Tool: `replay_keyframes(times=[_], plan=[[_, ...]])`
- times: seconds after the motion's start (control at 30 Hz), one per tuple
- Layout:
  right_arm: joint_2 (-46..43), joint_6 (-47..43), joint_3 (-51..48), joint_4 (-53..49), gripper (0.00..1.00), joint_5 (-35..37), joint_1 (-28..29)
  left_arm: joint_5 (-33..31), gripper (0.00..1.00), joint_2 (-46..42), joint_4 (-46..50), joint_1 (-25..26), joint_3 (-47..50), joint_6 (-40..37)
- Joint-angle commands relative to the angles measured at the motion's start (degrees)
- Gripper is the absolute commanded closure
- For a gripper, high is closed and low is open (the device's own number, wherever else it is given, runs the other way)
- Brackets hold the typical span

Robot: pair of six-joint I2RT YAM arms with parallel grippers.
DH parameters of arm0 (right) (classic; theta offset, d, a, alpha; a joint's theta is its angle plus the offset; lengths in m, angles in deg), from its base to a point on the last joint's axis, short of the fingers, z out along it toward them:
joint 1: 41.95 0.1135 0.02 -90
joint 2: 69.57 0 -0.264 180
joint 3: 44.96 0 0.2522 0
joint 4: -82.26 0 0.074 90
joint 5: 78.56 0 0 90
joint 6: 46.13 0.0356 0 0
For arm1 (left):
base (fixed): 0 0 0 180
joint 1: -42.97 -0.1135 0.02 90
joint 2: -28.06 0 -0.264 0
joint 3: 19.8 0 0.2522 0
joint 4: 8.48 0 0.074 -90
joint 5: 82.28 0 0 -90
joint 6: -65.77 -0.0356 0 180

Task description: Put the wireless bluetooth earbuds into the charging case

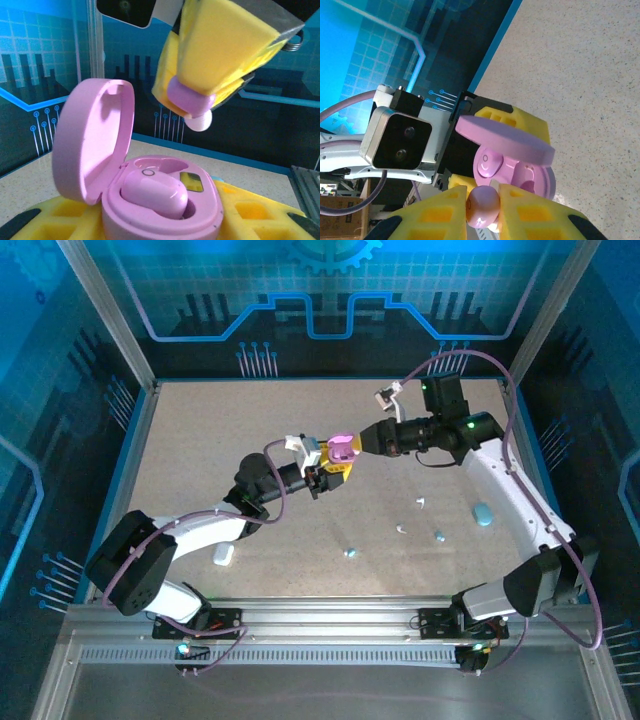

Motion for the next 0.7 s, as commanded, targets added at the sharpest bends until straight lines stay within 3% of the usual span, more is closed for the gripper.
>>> replay_keyframes(times=[0.0, 0.67], plan=[[1.4, -0.4, 1.9, 0.3, 0.80, 0.5, 1.1, 3.0, 0.56, 0.4, -2.2, -0.2, -1.2, 1.5], [2.8, -6.1, 1.6, -4.8, 0.77, 5.3, 3.4, 2.8, 0.56, 0.8, -5.7, -0.1, -1.4, 5.0]])
